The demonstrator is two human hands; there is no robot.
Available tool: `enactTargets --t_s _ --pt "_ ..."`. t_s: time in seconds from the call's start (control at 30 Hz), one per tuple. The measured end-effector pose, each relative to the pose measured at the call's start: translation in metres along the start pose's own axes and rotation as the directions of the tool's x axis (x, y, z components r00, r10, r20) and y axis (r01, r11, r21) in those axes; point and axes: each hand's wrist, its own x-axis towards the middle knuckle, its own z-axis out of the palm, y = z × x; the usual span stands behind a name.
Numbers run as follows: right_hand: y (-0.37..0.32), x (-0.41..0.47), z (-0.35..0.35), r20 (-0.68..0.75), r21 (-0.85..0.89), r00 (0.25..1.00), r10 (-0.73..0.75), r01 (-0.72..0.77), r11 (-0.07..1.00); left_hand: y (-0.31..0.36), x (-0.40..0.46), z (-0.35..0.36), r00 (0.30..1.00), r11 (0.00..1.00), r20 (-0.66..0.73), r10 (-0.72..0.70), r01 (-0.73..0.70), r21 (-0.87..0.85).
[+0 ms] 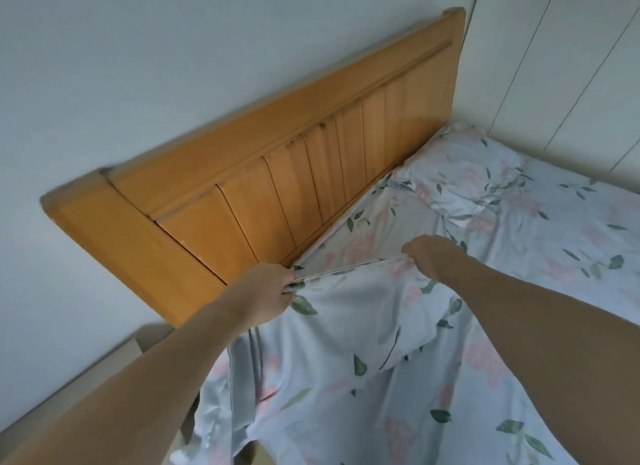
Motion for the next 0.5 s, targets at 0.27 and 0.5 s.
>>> enactTargets --t_s 0.27,0.5 --pt "0.012 0.142 -0.044 -0.186 -0.040 0.982 -0.043 0.036 0.999 -0.057 0.088 -0.031 0.989 0.996 -0.146 -0.031 0.043 0.075" --pt "0.024 0.156 -0.029 -0.419 0.031 0.902 -0.101 0.125 0.992 -0.056 0.091 -0.011 0.994 0.994 -0.108 -0.010 0.022 0.107"
